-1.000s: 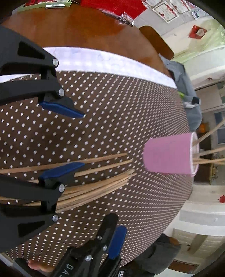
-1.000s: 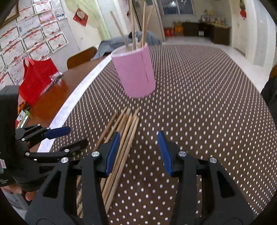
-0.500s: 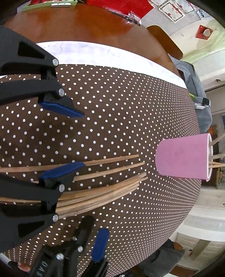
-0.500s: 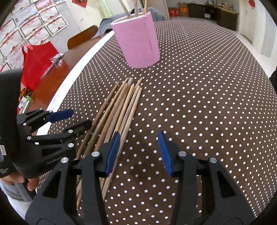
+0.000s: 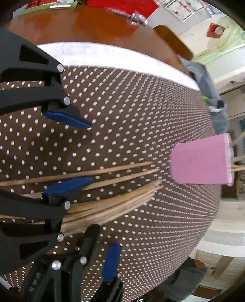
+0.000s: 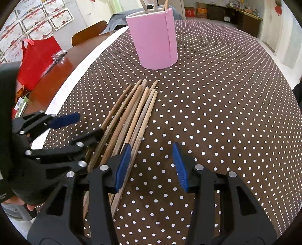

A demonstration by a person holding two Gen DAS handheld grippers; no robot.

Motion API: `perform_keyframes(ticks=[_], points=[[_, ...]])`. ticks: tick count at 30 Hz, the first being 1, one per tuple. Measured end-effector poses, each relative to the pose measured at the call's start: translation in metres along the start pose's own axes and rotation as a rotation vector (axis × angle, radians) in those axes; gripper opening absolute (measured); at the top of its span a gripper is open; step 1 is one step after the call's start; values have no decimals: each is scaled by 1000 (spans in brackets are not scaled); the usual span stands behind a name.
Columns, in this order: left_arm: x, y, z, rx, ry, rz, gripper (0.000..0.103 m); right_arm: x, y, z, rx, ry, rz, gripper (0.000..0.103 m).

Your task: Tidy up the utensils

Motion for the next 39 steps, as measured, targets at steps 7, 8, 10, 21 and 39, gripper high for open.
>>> perform_keyframes(ticks=[7, 8, 10, 21, 39], points=[[-13, 16, -6, -96, -14, -73, 45, 4, 10, 1, -32, 8, -44, 47], [-14, 18, -7, -103, -14, -73, 42, 5, 13, 1, -41, 11, -55, 49], [-18, 21, -8, -110, -15, -69, 36, 6, 14, 1, -52, 15, -71, 49], [-24, 18, -12, -87, -16, -71, 36, 10, 24, 1, -130, 43, -110, 49], [-17, 20, -11, -91, -20, -76, 36, 10, 9, 6, -52, 70, -70, 44]])
Point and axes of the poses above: each gripper's, at about its wrist camera, not at the fingertips, and x roughly the way its jaws point, y to its left, z to its top, the point moved 4 cm from there along x, roughly the way its jaws point, and after that the axes turned 7 degrees about -z, right-handed, at the moved point
